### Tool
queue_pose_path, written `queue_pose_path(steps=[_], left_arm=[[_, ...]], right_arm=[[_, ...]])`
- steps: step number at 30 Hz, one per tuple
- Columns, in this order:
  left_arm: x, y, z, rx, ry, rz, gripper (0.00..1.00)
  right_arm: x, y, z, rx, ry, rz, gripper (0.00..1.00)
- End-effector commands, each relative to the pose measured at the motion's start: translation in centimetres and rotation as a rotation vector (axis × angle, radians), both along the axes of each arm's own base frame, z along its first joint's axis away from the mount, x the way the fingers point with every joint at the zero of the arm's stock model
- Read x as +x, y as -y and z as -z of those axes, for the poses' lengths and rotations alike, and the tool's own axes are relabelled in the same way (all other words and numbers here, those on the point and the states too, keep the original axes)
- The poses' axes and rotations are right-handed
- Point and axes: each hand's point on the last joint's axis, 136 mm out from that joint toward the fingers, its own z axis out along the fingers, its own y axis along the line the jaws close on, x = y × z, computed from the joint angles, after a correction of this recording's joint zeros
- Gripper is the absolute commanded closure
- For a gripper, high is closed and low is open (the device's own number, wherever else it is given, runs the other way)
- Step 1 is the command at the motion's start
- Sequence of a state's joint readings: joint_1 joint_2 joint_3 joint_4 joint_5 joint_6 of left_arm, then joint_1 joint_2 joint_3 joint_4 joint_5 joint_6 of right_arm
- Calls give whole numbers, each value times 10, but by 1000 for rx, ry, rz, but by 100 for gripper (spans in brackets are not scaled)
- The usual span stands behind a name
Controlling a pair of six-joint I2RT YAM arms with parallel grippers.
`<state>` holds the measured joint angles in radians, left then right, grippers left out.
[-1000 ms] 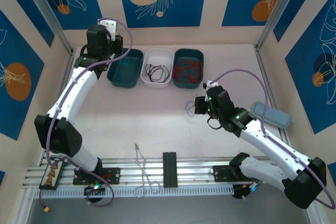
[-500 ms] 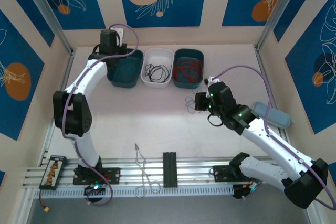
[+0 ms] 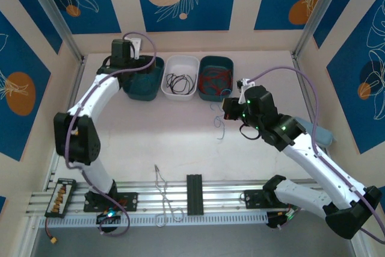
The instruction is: Untangle the cables
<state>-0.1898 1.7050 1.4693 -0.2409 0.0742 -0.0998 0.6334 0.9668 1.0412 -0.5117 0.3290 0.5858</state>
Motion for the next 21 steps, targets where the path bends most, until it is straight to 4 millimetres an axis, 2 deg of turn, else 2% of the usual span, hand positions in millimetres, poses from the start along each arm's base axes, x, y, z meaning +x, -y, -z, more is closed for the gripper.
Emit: queue_pose_path(steps=[1,4,8,12,18,21], left_arm=[[-36,23,-41,-160,120,154,20],[-75,47,-53,-275,215,318,20],[-117,64,-53,-370,311,451,20],[-154,85,-33,-366,329,578,20],[-207,132,7,-228,355,795,20],[-222,148,15,-190,414,865,19]], right_arm=[[-3,-4,-20,34,-11,-27,100],[-5,-10,-33,45,-24,-71,100],[-11,-23,-53,71,-30,-164,100],[-20,-39,-74,109,-20,-281,100],[-28,-58,-101,175,6,-405,100],[-32,-66,-111,209,11,-455,100]])
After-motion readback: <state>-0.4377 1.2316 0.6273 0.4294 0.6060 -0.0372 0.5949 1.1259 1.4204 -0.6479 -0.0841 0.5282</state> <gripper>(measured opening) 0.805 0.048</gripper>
